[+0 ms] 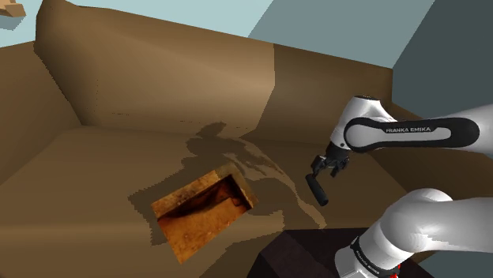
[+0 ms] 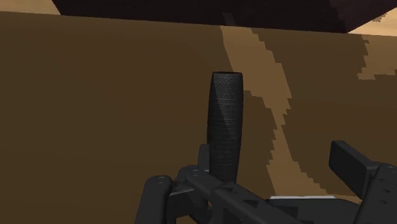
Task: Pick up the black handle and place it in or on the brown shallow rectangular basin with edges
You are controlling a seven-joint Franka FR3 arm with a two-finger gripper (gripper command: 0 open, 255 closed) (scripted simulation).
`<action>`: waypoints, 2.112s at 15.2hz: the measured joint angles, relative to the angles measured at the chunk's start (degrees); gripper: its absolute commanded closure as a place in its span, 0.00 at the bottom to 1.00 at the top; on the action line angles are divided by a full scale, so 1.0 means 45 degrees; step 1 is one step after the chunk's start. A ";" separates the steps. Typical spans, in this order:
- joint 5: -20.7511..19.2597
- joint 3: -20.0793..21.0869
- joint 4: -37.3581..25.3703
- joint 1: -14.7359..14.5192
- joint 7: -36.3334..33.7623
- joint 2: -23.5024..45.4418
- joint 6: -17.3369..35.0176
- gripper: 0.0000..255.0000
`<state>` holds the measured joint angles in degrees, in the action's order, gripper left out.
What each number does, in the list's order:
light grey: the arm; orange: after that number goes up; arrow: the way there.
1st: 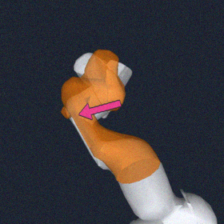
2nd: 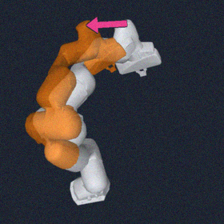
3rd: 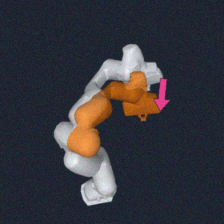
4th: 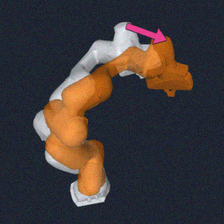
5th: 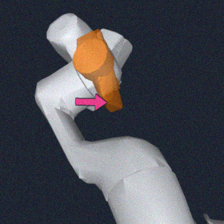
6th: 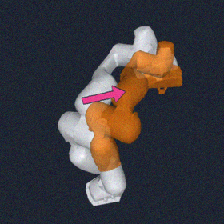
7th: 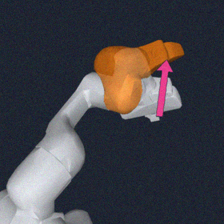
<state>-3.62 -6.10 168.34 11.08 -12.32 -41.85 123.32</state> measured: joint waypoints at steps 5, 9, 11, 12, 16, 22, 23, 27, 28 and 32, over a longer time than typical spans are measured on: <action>-0.0622 -0.0238 0.0786 0.0786 -0.0302 0.1775 0.2577 0.00; -0.0738 -0.0294 0.1115 0.0876 -0.0349 0.2548 0.3695 0.00; -0.0748 -0.0319 0.1149 0.0850 -0.0371 0.3196 0.4372 0.00; -0.0761 -0.0332 0.1183 0.0857 -0.0368 0.3362 0.4576 0.00; -0.0785 -0.0349 0.1261 0.0874 -0.0363 0.3531 0.4831 0.00; -0.0788 -0.0352 0.1264 0.0876 -0.0361 0.3556 0.4861 1.00; -0.0788 -0.0352 0.1265 0.0875 -0.0361 0.3556 0.4861 1.00; -0.0788 -0.0352 0.1265 0.0876 -0.0361 0.3556 0.4861 1.00; -0.0788 -0.0352 0.1265 0.0876 -0.0361 0.3556 0.4860 1.00; -0.0767 -0.0328 0.1167 0.0887 -0.0343 0.2971 0.4190 1.00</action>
<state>-7.07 -7.58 173.60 15.07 -13.86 -28.48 142.18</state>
